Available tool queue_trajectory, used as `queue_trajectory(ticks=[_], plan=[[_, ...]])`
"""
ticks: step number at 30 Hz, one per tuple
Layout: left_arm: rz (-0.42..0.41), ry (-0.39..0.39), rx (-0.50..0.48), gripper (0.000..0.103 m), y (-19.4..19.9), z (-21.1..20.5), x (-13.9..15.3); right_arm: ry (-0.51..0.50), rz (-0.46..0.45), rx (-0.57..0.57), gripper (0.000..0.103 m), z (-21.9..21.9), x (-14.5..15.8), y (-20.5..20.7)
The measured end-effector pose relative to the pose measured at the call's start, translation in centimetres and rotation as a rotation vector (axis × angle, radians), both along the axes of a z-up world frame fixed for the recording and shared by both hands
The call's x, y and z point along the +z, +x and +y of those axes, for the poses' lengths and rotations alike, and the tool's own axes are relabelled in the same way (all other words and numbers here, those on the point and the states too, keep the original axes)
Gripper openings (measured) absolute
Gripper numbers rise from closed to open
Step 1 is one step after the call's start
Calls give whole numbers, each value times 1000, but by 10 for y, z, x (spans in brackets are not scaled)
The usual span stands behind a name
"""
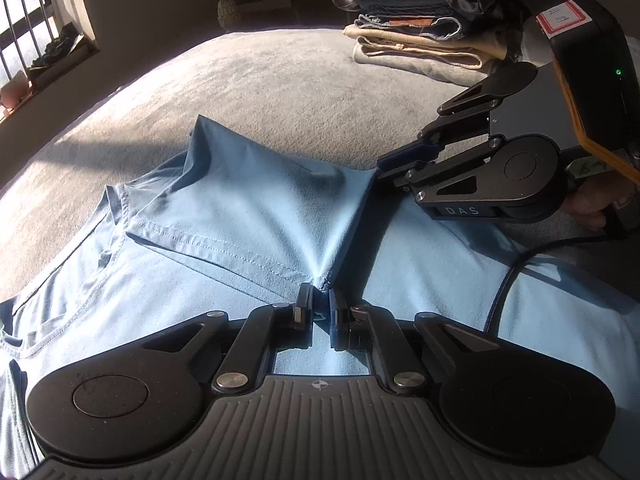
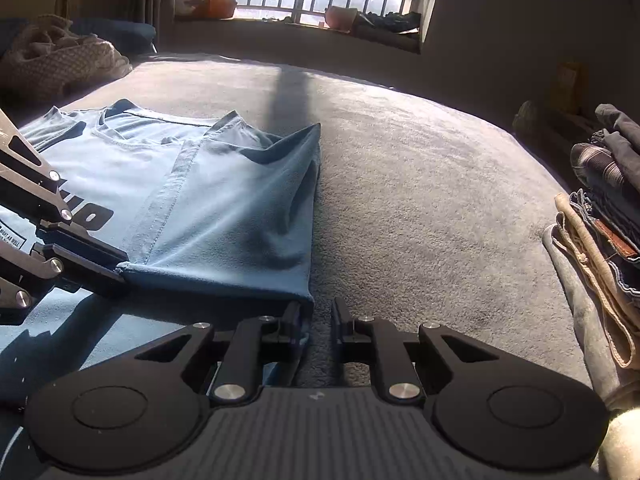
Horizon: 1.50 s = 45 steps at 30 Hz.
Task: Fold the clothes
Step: 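Pinch the folded sleeve edge with the left gripper and tuck it flat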
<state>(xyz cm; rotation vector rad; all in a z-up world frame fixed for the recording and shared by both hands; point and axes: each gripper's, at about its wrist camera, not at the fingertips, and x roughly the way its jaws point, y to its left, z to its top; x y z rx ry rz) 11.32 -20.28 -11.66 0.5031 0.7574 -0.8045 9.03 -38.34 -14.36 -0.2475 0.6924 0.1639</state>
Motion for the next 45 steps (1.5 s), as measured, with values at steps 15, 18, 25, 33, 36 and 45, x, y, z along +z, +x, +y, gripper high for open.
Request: queue_trajectory(ticks=[15,18,25,33,36,45], plan=[[427,-353,446,19,88,53,4,30,-10,-27,16,-1,-3,-1],[502,-398,509,19,99,53,-2,43,-13,-34,16,-3,-4,-3],[510,-384,528,19,103,46,-4,71,-20,-45,17,-5,-5,-5],[451,-376,554,0,98,43,1,76,-27,-50,17,-5,-5,-7],[437,-378,586,0,94,47,6,78,-28,-51,17,-5,-5,-7],[421,-300,573,5,89,44,4,72,-34,-41,17,-6,-6,-6]])
